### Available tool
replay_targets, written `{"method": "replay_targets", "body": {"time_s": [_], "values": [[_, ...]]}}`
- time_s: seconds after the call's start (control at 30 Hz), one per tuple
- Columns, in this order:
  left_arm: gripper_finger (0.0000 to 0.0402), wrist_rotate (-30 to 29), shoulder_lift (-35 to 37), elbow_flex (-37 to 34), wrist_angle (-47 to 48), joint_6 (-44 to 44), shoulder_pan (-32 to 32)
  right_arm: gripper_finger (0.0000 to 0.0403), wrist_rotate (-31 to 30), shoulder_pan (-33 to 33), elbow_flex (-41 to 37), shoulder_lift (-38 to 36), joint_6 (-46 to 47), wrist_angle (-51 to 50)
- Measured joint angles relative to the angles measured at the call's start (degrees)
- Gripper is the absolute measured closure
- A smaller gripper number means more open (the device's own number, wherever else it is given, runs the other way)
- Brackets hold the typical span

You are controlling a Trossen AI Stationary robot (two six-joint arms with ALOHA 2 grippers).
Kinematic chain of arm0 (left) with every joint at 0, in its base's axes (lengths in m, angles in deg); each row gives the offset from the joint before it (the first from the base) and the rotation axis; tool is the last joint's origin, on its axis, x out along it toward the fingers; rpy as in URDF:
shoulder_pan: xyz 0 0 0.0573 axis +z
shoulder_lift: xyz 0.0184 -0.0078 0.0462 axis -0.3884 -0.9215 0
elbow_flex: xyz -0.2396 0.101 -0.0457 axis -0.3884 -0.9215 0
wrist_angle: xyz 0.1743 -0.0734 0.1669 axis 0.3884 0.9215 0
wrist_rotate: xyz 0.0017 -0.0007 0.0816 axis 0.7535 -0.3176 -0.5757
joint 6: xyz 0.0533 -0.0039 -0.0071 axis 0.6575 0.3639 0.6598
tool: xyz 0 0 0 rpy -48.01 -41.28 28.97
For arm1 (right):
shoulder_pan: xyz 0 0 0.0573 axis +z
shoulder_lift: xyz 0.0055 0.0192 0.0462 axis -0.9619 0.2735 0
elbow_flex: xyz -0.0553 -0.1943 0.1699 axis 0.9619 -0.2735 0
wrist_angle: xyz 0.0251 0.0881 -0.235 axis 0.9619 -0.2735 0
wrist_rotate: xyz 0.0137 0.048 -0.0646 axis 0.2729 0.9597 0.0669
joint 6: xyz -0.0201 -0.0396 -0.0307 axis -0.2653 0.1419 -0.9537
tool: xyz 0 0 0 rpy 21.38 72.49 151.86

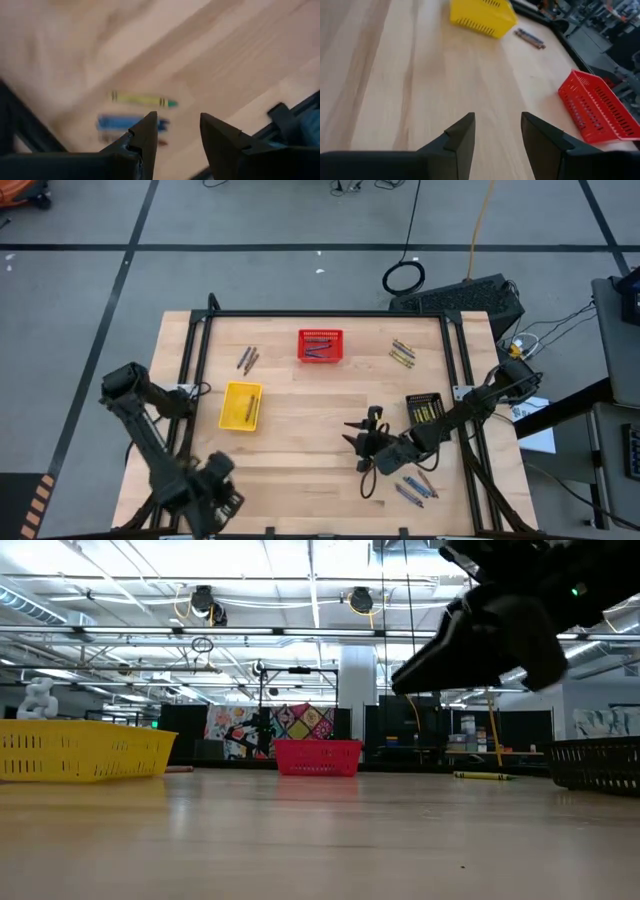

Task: Sort crayons
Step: Put the brown crayon into the yellow basket

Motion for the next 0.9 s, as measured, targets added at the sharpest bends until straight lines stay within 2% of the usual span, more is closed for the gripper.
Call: {"method": "replay_targets", "body": {"time_s": [0.2,0.3,0.57,0.7,0.9], "values": [[0.0259,13.09,-0.28,-1.08,-1.78,-17.95,-4.36,0.0259,0.99,-0.38,0.0,0.0,-3.86,-5.23],[0.0259,17.71,-0.3,-1.1,-4.14,-20.05,-4.68,0.0259,0.95,-0.5,0.0,0.0,-3.99,-6.47],[0.0259,20.69,-2.9,-1.64,-3.98,-20.47,-3.04,0.0259,0.88,-0.5,-1.38,0.0,-3.91,-6.11],[0.0259,20.39,-5.09,-4.05,-4.71,-20.93,-2.78,0.0259,0.89,-0.46,-1.42,0.0,-3.96,-5.21],[0.0259,22.93,-7.48,-8.51,-9.51,-21.5,-0.87,0.0259,0.86,-0.06,-1.42,0.0,-3.89,-3.43]]}}
